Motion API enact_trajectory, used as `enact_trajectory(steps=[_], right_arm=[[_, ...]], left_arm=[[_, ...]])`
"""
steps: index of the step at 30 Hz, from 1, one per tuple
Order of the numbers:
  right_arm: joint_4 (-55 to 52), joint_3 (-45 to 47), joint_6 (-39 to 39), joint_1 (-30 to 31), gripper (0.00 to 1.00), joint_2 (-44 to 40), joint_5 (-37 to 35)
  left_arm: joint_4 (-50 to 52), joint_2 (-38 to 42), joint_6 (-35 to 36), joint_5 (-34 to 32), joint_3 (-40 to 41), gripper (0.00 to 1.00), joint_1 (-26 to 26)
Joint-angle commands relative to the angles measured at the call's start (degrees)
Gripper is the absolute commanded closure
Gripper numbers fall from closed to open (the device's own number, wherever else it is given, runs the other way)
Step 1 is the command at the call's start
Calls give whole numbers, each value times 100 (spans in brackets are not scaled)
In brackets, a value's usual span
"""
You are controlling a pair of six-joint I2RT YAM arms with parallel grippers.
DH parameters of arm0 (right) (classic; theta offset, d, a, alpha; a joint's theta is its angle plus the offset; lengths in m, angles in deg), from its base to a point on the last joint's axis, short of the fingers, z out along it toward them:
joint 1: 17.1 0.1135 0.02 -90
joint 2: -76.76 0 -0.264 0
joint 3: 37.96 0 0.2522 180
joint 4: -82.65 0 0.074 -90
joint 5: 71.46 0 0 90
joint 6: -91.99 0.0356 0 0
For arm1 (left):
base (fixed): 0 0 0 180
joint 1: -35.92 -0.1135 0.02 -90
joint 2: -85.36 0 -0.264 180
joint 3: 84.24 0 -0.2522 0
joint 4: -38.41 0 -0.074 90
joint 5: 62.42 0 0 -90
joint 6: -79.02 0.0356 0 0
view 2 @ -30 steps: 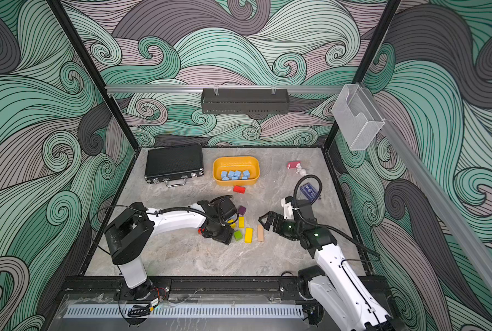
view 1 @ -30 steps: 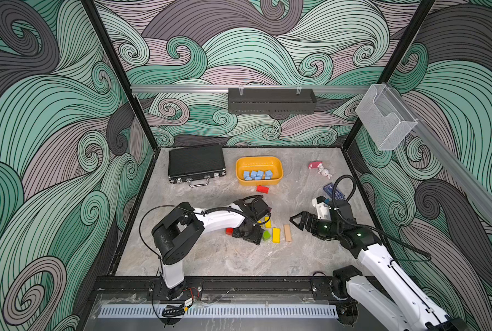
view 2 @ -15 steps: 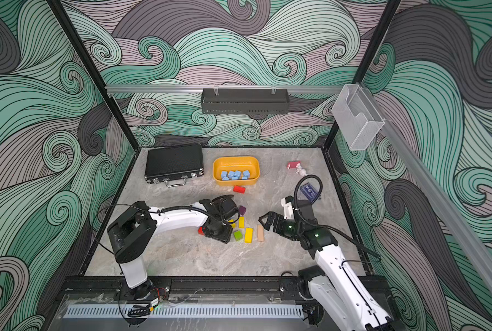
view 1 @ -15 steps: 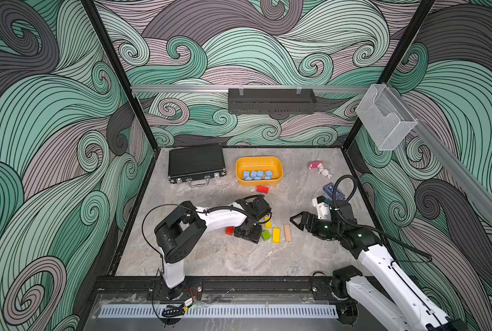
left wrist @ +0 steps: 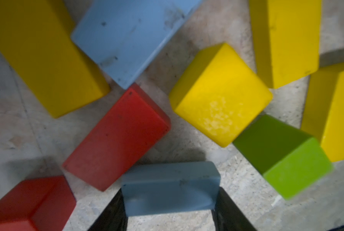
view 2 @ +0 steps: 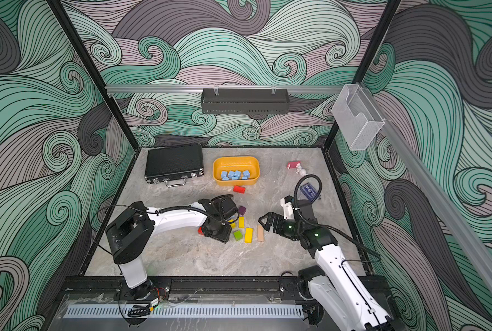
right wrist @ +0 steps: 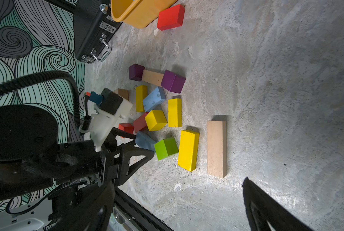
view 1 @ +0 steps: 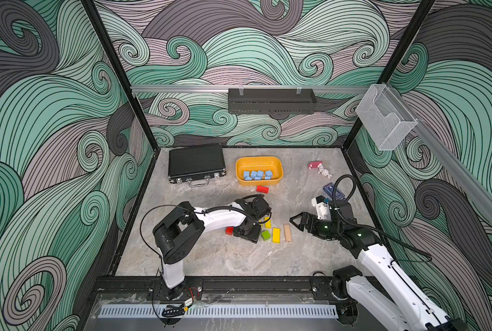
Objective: Pick out the blue building blocks
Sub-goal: Pick up the building block from the center of the board.
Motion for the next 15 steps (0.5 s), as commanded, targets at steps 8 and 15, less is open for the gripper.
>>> enact_trajectory(steps=[8,15], right_arm=[[-162,-801,-526,-24,0,452,256],[-384,-1250,-813,-29,0,656,246]], left_arm=[[767,808,188,-458,-504,79,31],[1182,997,574,-866,-1030,100,-48]])
